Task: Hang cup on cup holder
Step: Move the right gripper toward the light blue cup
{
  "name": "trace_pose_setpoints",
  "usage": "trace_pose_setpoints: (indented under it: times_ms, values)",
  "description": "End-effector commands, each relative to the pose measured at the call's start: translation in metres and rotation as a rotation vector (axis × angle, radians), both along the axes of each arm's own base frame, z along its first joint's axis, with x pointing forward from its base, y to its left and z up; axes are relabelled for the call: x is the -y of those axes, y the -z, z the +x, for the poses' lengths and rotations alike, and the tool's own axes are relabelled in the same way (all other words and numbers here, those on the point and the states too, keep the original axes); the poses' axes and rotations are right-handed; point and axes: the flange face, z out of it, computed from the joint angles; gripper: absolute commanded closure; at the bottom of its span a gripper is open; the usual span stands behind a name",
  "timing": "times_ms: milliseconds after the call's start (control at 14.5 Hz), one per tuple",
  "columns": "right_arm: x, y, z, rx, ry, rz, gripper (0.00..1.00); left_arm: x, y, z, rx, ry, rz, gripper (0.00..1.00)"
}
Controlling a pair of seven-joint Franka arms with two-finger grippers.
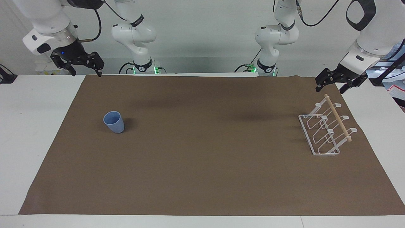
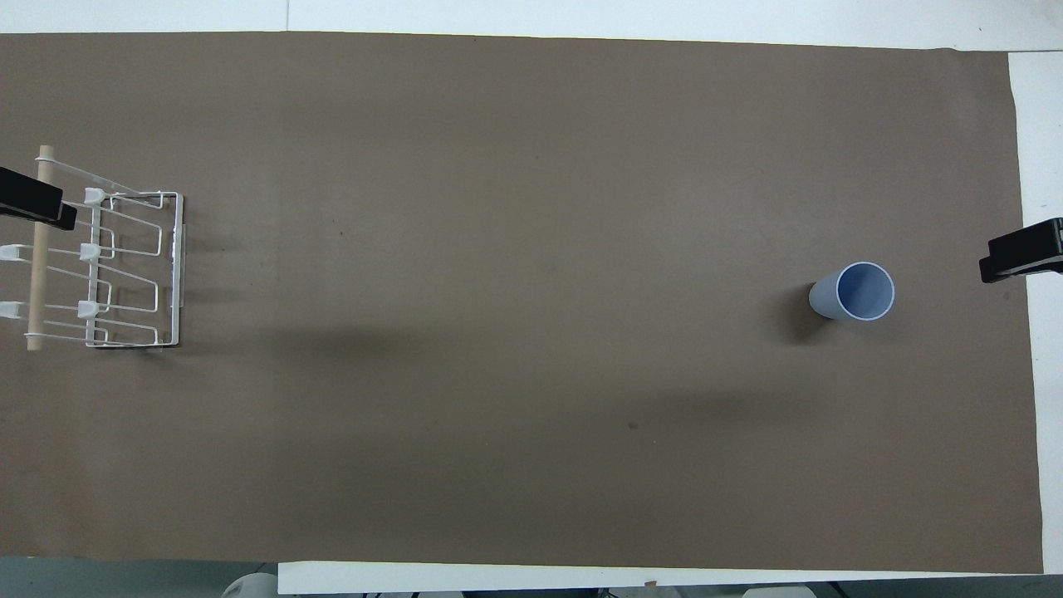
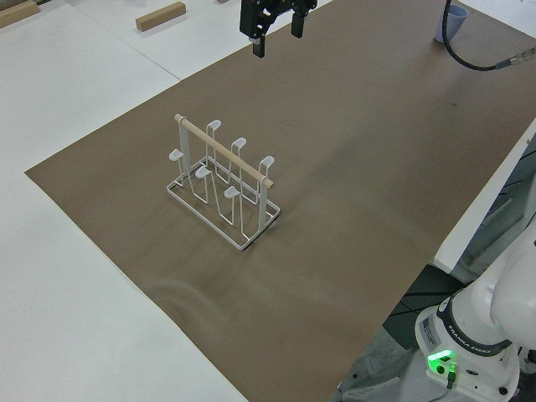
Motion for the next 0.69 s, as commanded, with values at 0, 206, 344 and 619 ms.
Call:
trace_pose_setpoints:
  times_ms: [0,206,344,619]
  values:
    - [0.0,-0.004,-0.001,0.005,0.011,0.017,0.0,0.001,-0.009,-0.004,-0.001,0.004,0.009,0.0]
    - [-0.002,0.0,0.0,0.012,0.006,0.009,0.0,0.001,-0.018,-0.01,0.014,0.002,0.008,0.0]
    - [-0.005,0.006,-0.001,0.029,-0.033,0.007,0.0,0.001,-0.02,-0.011,0.016,0.001,0.008,0.0]
    - [0.02,0.098,0.006,0.099,-0.218,0.029,0.0,0.004,-0.019,-0.016,0.008,0.011,0.013,0.0]
